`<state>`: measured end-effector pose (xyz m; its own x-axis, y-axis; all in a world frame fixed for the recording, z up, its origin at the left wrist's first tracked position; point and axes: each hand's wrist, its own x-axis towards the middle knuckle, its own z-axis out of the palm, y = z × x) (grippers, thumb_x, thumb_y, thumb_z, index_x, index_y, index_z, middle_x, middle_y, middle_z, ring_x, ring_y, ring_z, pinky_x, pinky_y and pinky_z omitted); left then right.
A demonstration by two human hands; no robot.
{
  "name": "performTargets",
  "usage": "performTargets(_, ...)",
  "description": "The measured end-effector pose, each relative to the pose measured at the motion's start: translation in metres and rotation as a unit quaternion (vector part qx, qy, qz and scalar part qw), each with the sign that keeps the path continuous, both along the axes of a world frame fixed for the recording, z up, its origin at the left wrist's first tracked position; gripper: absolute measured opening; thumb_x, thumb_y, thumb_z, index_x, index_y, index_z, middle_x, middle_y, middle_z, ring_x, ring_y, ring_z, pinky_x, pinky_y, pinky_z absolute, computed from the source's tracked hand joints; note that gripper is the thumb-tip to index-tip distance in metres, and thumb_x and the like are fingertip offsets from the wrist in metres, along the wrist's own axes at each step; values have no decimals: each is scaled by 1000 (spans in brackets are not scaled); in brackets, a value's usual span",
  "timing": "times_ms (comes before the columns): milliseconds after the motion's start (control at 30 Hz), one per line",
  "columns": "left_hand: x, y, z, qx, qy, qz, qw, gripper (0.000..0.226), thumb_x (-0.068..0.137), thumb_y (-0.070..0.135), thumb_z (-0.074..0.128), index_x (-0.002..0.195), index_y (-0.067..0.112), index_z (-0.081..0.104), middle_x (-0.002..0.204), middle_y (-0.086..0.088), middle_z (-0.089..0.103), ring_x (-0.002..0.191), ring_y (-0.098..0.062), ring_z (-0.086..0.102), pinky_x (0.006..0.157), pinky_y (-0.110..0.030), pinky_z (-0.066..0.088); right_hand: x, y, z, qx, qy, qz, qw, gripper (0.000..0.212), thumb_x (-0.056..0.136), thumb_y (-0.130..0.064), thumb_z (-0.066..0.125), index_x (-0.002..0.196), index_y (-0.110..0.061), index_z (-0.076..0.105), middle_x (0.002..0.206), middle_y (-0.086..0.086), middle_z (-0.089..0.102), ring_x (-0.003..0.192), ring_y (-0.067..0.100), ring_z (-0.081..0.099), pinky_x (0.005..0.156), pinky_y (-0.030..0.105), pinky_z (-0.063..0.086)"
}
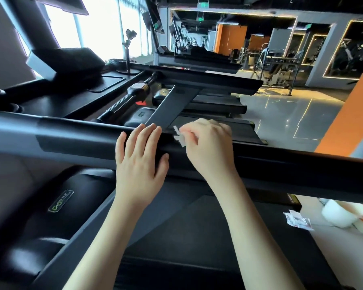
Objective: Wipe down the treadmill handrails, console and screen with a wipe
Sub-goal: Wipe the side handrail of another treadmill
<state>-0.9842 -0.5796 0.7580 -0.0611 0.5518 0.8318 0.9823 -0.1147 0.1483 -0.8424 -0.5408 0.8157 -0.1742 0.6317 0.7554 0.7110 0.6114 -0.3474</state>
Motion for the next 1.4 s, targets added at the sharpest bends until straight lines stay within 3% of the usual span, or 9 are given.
performTargets(167, 2, -1, 2, -6, -8, 2, 1000, 54, 90, 32, 43, 137, 7, 50, 139, -6, 51, 136, -25, 36, 117, -37, 7, 25, 16, 5, -44, -25, -69, 996, 30, 85, -21, 41, 69, -20, 67, 77, -1, 68, 80, 27, 60, 74, 33, 33)
performTargets(333, 4, -2, 3, -8, -12, 2, 1000, 54, 89, 32, 43, 136, 7, 50, 139, -6, 52, 135, -25, 36, 116, -38, 9, 14, -8, -16, 75, 7, 28, 997, 19, 84, -15, 56, 78, -19, 73, 82, -7, 71, 79, 22, 63, 75, 36, 43)
performTargets(533, 3, -5, 6, -21, -8, 1, 1000, 55, 89, 35, 42, 136, 9, 51, 140, -5, 52, 135, -23, 36, 115, -35, 8, 23, -13, -32, 127, 128, -44, 983, 24, 84, -13, 51, 82, -16, 74, 86, -2, 69, 81, 25, 62, 76, 35, 45)
performTargets(767, -27, -11, 13, -14, -19, 27, 999, 54, 93, 39, 37, 137, 11, 51, 144, -6, 48, 136, -25, 35, 113, -39, 13, 18, -20, -58, 222, 121, -49, 966, 20, 82, 2, 62, 84, -13, 76, 96, -2, 64, 86, 23, 63, 76, 38, 49)
performTargets(900, -46, -12, 8, -27, -7, 41, 999, 51, 94, 36, 36, 138, 14, 50, 141, -4, 50, 135, -28, 37, 113, -45, 12, 9, -30, -71, 208, 188, -150, 948, 20, 87, -3, 64, 82, -18, 76, 85, 0, 65, 83, 23, 54, 71, 37, 44)
performTargets(1033, -43, -7, 5, -4, -11, 42, 999, 49, 93, 31, 38, 136, 11, 52, 138, -8, 53, 133, -32, 39, 112, -46, 11, -31, -43, -91, 189, 130, -102, 968, 25, 85, -1, 56, 80, -19, 73, 84, -11, 57, 75, 20, 54, 67, 32, 43)
performTargets(1100, -44, -7, 5, 3, -5, 39, 999, 49, 93, 31, 38, 136, 11, 51, 138, -9, 52, 133, -31, 39, 112, -46, 11, -25, -38, -87, 191, 151, -87, 966, 27, 83, 3, 55, 81, -18, 73, 84, -13, 62, 74, 19, 57, 68, 33, 47)
performTargets(1233, -49, -6, 4, 6, 0, 30, 1000, 49, 94, 33, 38, 137, 11, 51, 139, -8, 52, 133, -30, 38, 113, -46, 11, -12, -33, -93, 194, 209, -156, 946, 17, 85, 2, 60, 79, -7, 73, 84, 6, 68, 72, 26, 62, 68, 38, 52)
performTargets(1400, -48, -5, 3, 9, -2, 27, 1000, 49, 94, 32, 39, 135, 10, 52, 138, -8, 53, 133, -31, 39, 112, -49, 13, -43, -37, -111, 205, 162, -124, 957, 15, 84, 1, 62, 76, -5, 73, 89, 4, 63, 75, 22, 60, 68, 32, 51)
